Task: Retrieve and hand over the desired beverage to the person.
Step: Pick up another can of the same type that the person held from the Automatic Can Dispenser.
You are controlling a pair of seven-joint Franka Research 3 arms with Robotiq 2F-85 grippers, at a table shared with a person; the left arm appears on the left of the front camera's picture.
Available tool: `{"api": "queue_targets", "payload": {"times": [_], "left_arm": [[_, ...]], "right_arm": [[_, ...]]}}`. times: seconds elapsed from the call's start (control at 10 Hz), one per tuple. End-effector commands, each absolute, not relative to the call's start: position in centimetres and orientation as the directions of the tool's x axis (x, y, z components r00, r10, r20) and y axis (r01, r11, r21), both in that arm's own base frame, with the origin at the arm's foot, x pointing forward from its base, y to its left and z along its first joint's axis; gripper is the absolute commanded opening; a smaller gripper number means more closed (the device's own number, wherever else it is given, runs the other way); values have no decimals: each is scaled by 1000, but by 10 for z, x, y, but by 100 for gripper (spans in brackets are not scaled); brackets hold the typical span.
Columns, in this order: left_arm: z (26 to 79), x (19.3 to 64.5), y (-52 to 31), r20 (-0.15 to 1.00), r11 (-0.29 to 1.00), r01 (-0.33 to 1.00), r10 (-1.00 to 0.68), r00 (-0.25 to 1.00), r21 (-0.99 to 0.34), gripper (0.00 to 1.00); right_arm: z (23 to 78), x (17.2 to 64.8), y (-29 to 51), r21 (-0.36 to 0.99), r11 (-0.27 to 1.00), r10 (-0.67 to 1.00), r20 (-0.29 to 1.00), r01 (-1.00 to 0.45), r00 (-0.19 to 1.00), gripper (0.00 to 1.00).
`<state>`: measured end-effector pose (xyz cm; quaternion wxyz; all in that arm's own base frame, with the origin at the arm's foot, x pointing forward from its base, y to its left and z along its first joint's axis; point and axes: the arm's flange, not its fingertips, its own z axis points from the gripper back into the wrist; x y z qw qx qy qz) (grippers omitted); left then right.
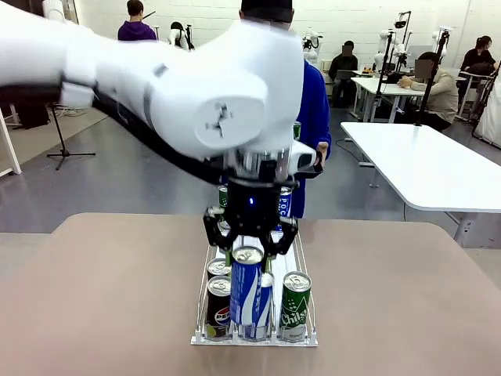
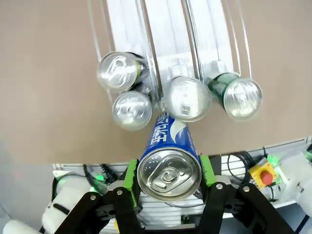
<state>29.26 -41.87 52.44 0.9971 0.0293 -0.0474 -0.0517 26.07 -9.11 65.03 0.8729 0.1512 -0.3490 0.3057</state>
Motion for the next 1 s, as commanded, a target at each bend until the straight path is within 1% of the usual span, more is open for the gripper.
{"api": "queue_targets", "payload": {"times": [0.0,0.3,0.5,0.9], "left_arm": [[568,284,-407,124,993,108,-114,986,51,48],[634,271,-394,154,994,90,-98,983,57,48],[669,282,-384,184,998,58,-64,981,37,48],[690,317,-377,155,998,57,-52,986,-27,48]], "right_arm": [[649,263,-91,50,771,426,701,-635,572,100],[649,263,-91,50,771,426,701,-635,572,100],[649,263,-91,50,771,426,701,-635,572,100],[649,263,-91,50,771,426,701,-635,572,100]]}}
